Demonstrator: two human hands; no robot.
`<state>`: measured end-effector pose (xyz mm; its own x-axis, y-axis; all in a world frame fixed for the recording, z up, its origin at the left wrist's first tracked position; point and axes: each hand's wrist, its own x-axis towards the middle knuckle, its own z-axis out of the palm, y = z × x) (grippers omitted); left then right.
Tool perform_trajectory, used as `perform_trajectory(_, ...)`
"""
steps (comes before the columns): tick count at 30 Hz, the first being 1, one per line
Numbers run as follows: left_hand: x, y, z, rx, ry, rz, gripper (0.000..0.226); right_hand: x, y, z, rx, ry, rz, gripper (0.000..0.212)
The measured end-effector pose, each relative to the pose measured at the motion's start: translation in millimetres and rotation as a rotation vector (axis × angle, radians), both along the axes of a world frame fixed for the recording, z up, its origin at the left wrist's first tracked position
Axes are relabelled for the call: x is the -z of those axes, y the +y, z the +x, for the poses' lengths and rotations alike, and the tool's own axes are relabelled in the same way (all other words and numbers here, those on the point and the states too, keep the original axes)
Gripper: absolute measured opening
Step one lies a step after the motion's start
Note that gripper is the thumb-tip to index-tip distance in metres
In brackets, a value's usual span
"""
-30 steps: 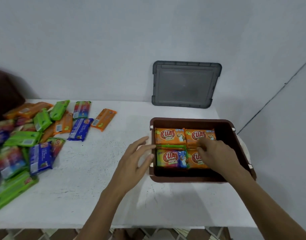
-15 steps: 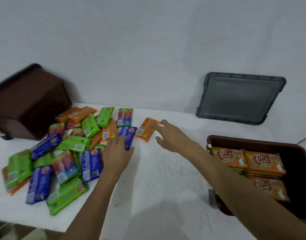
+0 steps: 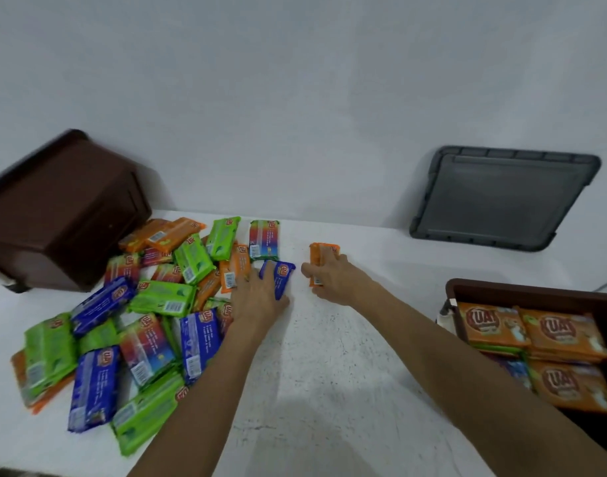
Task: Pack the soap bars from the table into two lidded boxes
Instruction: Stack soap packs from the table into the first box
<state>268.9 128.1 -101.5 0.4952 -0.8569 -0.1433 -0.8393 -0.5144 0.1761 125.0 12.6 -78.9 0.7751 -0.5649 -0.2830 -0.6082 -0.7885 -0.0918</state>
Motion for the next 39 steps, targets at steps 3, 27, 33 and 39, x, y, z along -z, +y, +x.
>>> perform_trajectory(3,-7,3,-3,-0.082,0.148,-0.08,0.081,-14,8,-24,0.025,-0.098,-0.064,0.042)
perform_trajectory(27,-88,40,-255,-0.002,1.228,-0.682,0.068,-87,70,-367,0.587,-0.876,0.91,0.038)
perform_trajectory(33,-81,37,-279,-0.101,1.207,-0.7,0.065,-61,64,-351,0.659,-0.744,0.947,0.041)
perform_trajectory(39,-81,38,-280,-0.109,1.182,-0.708,0.066,-43,57,-343,0.431,-0.302,0.356,0.051)
